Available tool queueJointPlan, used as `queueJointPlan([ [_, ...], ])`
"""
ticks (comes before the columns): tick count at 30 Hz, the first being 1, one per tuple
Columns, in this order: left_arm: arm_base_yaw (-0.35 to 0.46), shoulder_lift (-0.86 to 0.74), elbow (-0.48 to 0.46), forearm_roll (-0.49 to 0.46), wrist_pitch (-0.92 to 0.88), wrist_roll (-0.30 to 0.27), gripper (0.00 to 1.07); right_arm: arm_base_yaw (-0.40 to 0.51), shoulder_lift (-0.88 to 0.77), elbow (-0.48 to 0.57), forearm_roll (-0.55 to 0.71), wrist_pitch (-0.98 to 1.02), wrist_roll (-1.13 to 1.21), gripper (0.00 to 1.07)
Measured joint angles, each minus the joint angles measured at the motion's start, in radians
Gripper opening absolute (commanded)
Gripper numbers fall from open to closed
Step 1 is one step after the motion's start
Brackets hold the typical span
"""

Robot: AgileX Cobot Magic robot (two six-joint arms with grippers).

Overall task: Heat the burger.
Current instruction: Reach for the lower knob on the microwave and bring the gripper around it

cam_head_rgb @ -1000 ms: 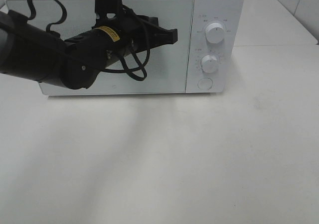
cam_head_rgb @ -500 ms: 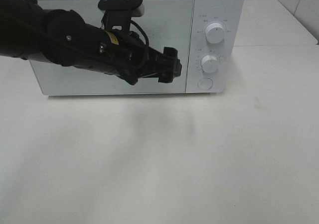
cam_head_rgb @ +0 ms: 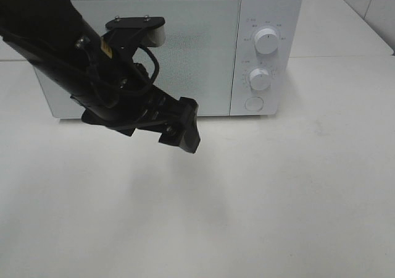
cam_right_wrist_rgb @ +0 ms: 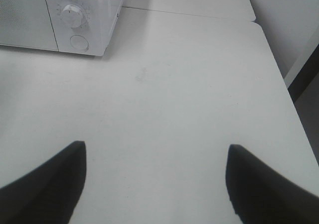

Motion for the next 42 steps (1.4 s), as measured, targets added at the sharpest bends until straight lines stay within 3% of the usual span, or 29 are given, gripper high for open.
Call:
queueJointPlan([
  [4,0.008,-0.02,-0.002,0.0,0.092,0.0,1.0,0.0,0.0,0.0,0.0,0.0,0.0,0.75],
  [10,0.106,-0.074,-0.004,0.017,0.228,0.006,1.0,0.0,0.0,0.0,0.0,0.0,0.0,0.75],
  [15,0.288,-0.155,-0.004,0.022,0.337,0.05,1.0,0.0,0.0,0.0,0.0,0.0,0.0,0.75],
  [16,0.288,-0.155,-0.004,0.022,0.337,0.05,1.0,0.0,0.0,0.0,0.0,0.0,0.0,0.75],
  [18,0.386,-0.194,-0.005,0.025,0.398,0.075,1.0,0.0,0.0,0.0,0.0,0.0,0.0,0.75],
  [19,0.386,-0.194,-0.005,0.025,0.398,0.075,1.0,0.0,0.0,0.0,0.0,0.0,0.0,0.75],
  [20,0.445,-0.214,-0.005,0.025,0.441,0.089,1.0,0.0,0.0,0.0,0.0,0.0,0.0,0.75],
  [24,0.522,-0.247,-0.004,0.027,0.489,0.106,1.0,0.0,0.0,0.0,0.0,0.0,0.0,0.75],
  [27,0.583,-0.325,0.061,0.027,0.495,0.11,1.0,0.0,0.0,0.0,0.0,0.0,0.0,0.75],
  [42,0.593,-0.536,0.402,0.069,0.476,0.11,1.0,0.0,0.0,0.0,0.0,0.0,0.0,0.75],
])
